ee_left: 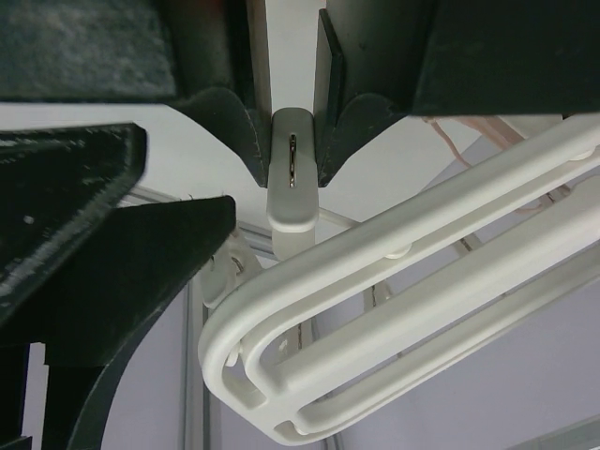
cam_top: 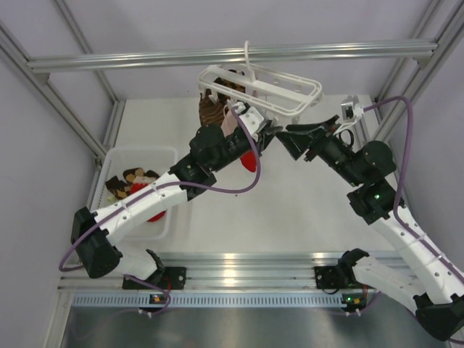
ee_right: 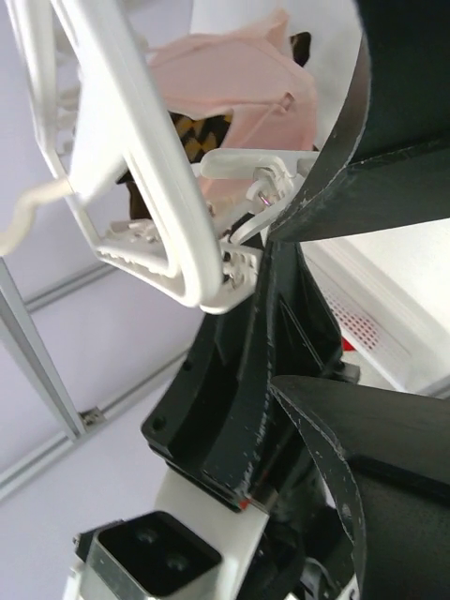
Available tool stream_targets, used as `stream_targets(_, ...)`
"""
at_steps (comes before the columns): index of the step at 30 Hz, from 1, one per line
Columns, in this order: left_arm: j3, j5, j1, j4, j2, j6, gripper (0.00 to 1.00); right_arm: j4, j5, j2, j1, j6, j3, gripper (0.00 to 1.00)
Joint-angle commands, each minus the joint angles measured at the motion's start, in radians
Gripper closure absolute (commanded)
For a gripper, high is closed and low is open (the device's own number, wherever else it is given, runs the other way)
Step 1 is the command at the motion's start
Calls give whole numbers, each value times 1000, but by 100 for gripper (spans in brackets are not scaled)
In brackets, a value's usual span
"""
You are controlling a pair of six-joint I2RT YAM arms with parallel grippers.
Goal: Clip the socks to the hanger
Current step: Open the clamp at the hanger.
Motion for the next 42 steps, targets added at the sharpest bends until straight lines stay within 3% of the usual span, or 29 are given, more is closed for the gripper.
stream_targets(1,-13,59,-16,24,-41,14,100,151,92,14,12,-44,-6,42)
stream_targets(16,-3,87,-65,18,-20,123,100,252,116,108,12,-71,23,42)
stream_targets(22,14,73,-77,-5,-6,143,100,248,113,122,11,-87,29,47)
stream_targets(24,22,70,-80,-22,-3,148,100,246,112,123,12,-90,29,55)
stream_targets(26,22,76,-82,-29,-2,149,100,240,124,123,12,-88,32,76)
stream_targets(28,20,79,-83,-34,-3,146,100,237,126,122,12,-84,35,85)
stream_targets(29,19,81,-83,-40,-5,140,100,238,124,122,11,-85,35,93)
stream_targets(31,17,85,-83,-46,-8,132,96,238,124,119,12,-84,34,100)
stream_targets(36,11,58,-83,-74,-29,71,60,238,116,113,9,-82,32,100)
stream_targets(42,-7,-27,-77,-150,-121,14,51,226,116,113,-3,-79,43,100)
